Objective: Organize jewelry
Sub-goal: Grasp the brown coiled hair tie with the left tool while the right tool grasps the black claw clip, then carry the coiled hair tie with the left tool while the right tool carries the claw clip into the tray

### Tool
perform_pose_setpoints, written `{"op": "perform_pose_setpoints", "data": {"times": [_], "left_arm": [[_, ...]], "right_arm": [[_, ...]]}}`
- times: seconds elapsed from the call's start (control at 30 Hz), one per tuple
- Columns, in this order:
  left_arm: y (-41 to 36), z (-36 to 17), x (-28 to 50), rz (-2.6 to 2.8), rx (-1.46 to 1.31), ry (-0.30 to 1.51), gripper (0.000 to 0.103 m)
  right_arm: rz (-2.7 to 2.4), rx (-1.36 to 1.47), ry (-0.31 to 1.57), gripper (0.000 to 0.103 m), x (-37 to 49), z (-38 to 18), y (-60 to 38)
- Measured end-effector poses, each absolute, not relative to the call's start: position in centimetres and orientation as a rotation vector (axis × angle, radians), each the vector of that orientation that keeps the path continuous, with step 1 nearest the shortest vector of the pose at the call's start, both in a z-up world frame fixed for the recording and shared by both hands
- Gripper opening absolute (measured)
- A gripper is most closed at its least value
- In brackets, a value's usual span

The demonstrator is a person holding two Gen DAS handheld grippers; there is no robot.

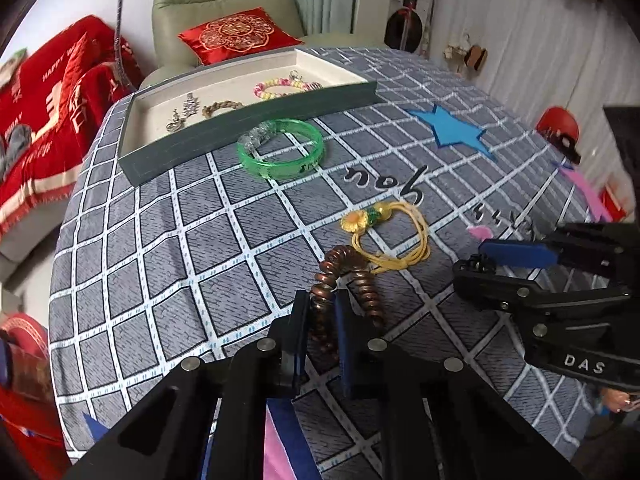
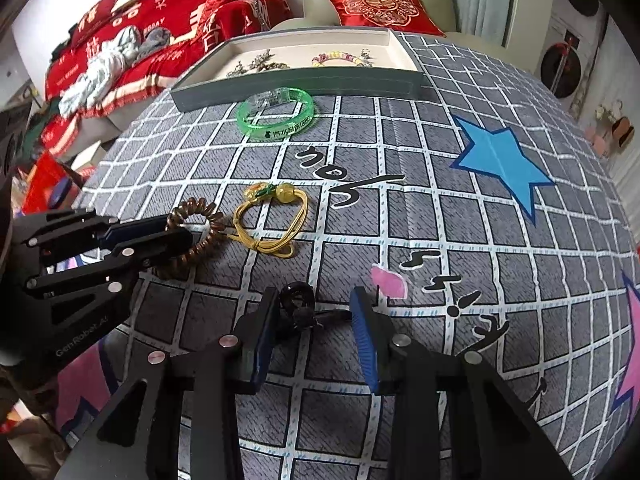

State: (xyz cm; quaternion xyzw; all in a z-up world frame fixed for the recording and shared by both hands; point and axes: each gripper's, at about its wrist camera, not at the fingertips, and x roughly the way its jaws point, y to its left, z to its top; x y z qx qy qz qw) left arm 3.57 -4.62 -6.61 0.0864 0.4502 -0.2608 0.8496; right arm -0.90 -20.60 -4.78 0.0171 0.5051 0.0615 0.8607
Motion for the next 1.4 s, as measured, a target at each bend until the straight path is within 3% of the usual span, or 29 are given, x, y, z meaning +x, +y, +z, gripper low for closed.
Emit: {"op": "perform_pose_setpoints", "data": {"times": [0.87,0.9,0.93,0.97,1.4], "left_arm": [[-1.7,-5.0,4.5,-0.414,0.051,0.935,0.031],[-1.6,-5.1,4.5,-0.407,0.052,0.937,0.038],[-1.6,-5.2,4.5,-0.401,0.055,0.941,0.088],[-1.4,-5.2,4.5,-0.378,0.060,0.944,0.103],[-3.4,-6.5,4.8,-0.414,0.109,0.956,0.103]], "right_arm": [[0.134,0.209,1.018,0.039,0.2,-3.4,-23.7],[0.135,0.212,1.017,0.039,0.2,-3.4,-23.8],[0.135,0.214,1.016,0.039,0.2,-3.4,-23.9],[0.134,0.217,1.015,0.039,0.1,-3.4,-23.9],[0.131,0.241,1.019,0.040,-0.1,-3.7,-24.3]]}}
